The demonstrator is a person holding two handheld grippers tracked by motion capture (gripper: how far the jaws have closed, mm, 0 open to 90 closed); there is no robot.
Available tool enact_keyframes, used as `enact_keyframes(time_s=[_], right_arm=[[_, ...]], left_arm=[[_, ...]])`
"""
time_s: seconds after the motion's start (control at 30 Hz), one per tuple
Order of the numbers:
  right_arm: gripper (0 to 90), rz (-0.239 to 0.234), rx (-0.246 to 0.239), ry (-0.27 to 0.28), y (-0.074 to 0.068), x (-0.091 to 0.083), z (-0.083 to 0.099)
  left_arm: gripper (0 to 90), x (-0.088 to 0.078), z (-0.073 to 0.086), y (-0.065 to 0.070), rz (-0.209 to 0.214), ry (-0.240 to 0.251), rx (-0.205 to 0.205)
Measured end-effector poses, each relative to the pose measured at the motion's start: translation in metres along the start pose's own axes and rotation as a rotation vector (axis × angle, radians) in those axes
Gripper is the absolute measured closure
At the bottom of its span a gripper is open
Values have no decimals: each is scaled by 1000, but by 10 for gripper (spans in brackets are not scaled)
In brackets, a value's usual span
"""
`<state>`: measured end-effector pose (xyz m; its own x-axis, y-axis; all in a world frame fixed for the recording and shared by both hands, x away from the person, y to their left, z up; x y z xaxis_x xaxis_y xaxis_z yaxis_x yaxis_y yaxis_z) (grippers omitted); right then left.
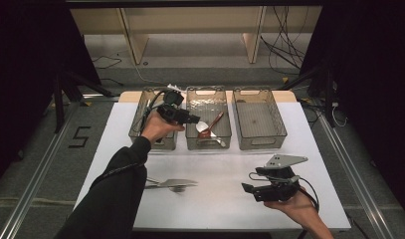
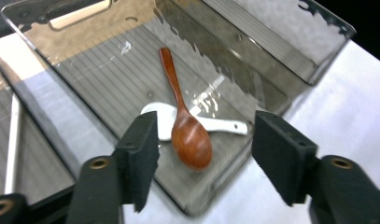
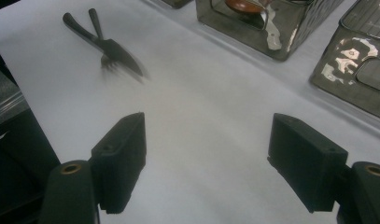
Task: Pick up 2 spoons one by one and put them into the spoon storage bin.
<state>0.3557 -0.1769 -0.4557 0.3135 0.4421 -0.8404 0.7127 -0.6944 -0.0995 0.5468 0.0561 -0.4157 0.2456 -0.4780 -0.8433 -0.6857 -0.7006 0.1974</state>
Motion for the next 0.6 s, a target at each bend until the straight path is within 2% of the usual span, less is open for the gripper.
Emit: enact_keyframes(time_s=[0.27, 0.5, 0.6], right_arm=[[285, 3, 4, 3, 1, -1, 0], [285, 5, 5, 1, 0, 0, 0], [285, 5, 5, -1, 0, 0, 0]], left_arm=[[290, -25, 30, 4, 3, -11, 50], [261, -35, 61, 6, -4, -25, 69], [252, -36, 73, 5, -36, -55, 88]])
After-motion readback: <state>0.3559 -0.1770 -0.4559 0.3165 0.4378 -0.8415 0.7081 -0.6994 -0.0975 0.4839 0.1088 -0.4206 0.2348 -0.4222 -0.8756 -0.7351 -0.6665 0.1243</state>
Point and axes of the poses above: each handheld gripper's, and its own axes: x roughly forward along the jaws, z roughly out of its underside, y roughly to its right, the point moved 8 cm from there along x, roughly forward along the jaws, and after that the axes turned 15 degrees about -y, right-handed, at the moved point
